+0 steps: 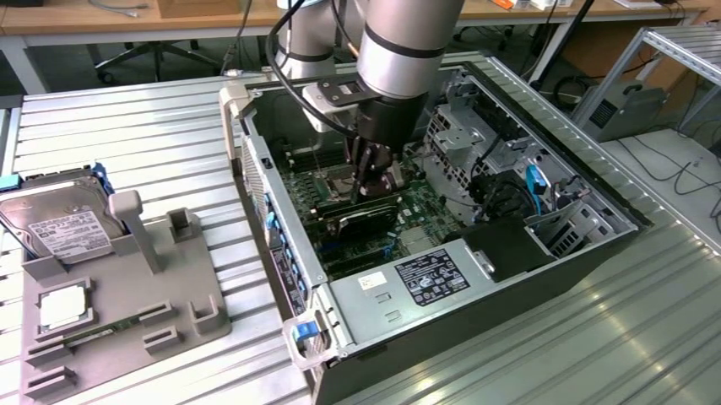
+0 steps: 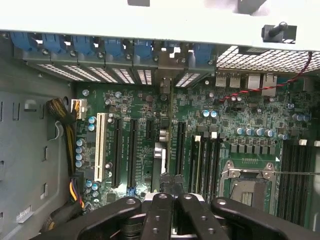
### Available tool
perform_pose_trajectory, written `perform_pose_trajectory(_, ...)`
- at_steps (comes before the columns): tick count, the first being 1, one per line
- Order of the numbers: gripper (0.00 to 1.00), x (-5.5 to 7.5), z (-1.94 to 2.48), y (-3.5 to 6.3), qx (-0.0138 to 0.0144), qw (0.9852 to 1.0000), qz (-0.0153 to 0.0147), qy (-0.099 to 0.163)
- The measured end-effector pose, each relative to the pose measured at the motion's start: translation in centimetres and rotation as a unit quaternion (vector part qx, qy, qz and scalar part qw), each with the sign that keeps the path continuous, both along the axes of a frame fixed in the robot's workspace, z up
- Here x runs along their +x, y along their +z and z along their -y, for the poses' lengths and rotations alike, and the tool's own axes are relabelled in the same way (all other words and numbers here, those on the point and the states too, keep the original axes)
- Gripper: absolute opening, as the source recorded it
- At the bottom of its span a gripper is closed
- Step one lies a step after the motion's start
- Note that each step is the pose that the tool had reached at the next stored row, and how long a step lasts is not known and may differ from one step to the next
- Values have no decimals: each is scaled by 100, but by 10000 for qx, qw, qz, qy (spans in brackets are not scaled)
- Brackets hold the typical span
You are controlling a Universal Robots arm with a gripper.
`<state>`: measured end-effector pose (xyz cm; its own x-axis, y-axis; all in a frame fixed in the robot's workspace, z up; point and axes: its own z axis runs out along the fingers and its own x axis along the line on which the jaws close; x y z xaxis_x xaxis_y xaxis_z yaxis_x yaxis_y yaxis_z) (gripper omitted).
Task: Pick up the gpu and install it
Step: 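Press down on the gpu until it lock into place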
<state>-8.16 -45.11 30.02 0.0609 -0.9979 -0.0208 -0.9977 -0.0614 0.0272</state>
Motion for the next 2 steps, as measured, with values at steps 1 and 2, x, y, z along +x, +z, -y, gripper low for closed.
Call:
perform_pose_trajectory(1,11,0,0,0,0,10000,0,0)
perform_pose_trajectory(2,11,0,0,0,0,10000,0,0)
